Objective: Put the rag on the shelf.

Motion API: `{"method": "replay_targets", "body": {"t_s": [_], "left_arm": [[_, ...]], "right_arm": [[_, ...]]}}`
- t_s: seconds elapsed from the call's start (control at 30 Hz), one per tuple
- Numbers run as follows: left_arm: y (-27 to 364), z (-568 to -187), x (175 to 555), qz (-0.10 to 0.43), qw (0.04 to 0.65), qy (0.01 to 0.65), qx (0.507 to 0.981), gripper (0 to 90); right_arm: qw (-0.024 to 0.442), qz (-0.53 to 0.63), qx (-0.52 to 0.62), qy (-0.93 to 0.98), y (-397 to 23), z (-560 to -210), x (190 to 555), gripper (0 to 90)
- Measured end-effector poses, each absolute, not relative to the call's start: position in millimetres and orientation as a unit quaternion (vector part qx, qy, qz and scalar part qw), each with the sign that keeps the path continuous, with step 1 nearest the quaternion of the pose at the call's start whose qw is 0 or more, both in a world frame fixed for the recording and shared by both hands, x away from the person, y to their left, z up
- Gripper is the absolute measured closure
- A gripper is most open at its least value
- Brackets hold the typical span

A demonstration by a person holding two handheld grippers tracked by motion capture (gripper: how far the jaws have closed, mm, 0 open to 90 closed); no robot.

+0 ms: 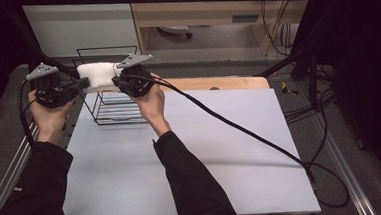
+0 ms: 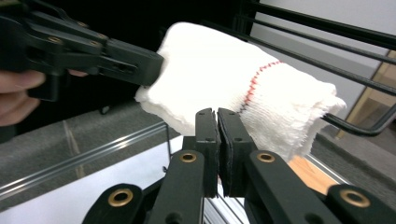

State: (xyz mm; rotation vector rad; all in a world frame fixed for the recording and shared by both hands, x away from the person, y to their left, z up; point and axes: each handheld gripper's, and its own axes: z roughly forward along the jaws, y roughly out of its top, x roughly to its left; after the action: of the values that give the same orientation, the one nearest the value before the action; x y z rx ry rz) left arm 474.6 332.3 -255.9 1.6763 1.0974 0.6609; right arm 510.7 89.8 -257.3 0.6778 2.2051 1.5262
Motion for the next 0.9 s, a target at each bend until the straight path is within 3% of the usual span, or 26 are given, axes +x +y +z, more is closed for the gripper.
{"method": "replay_targets", "body": {"t_s": [0.37,0.6,0.73,0.9], "left_arm": [[330.0,-263.7,483.8,0.278,0.487,0.460,0.688,89.1],[333.6,-261.2,471.8,0.285,0.493,0.452,0.686,86.1],[335.2,-260.9,462.4,0.285,0.495,0.449,0.687,80.8],[337.2,-265.2,448.3,0.278,0.507,0.440,0.687,66.2]], "right_arm": [[0.196,0.537,0.247,0.782,92.8,-266.0,521.4,82.6],[0.197,0.551,0.234,0.776,87.1,-253.3,509.9,76.6],[0.189,0.557,0.231,0.775,79.8,-243.2,502.7,68.6],[0.168,0.557,0.234,0.779,67.9,-240.9,493.8,53.9]]}}
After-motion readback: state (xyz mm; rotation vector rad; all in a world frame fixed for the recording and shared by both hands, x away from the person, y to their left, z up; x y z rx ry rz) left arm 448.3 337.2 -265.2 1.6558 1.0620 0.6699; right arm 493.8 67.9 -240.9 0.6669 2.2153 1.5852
